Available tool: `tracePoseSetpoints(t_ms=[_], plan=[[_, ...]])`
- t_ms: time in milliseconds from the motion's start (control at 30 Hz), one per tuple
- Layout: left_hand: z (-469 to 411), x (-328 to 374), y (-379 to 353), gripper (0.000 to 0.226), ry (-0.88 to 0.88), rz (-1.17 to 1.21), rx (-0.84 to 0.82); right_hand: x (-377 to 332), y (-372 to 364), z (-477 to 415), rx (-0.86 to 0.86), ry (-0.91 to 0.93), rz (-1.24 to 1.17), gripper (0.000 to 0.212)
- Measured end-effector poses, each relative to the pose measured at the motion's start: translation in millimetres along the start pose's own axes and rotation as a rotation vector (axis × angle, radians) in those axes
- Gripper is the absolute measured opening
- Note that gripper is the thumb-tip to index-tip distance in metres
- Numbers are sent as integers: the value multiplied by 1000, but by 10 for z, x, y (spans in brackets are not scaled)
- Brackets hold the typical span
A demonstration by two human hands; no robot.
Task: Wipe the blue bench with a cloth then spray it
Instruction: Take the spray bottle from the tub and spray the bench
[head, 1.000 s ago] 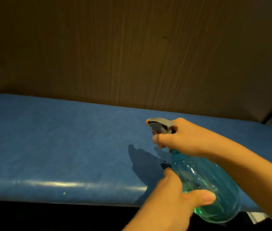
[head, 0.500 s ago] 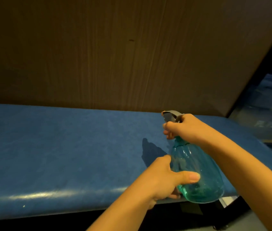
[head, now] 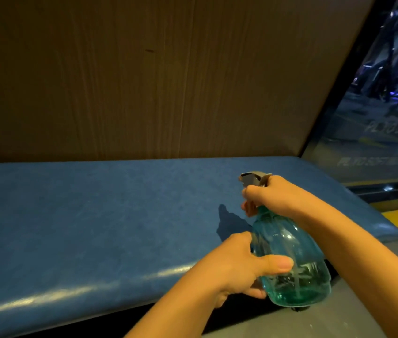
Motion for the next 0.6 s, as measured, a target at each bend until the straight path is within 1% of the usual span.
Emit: tracePoseSetpoints(t_ms=[133,233,333,400,467,500,600], plan=[[-150,46,-49,18,1,-26,-44,190,191,26,86,-32,-54,19],[-233,51,-89,22,18,-25,-76,299,282,22,124,-51,-69,18],[-294,83,-133,33,13,-21,-100,368,357,23,153,-55,-82,18],[-344,108,-139,29,5,-45,-103,408,409,6,158,-39,-119,18],[-393,142,-146,18,4,-80,-106,453,464,-5,154,-34,-143,22],[-415,163,-165,16,9,-92,-114,489,496,-9,153,-40,-149,24],[-506,180,-230,24,32,-128,-123,618,610,17,188,-57,-185,18]])
Point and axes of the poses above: each hand's wrist, its own z-axis away from the middle knuckle, its own y-axis out of the back of the hand, x = y × z, the point moved 9 cm from there along -z, towards the middle knuckle, and after that the axes turned 11 degrees about -x, right-handed, at the moved point
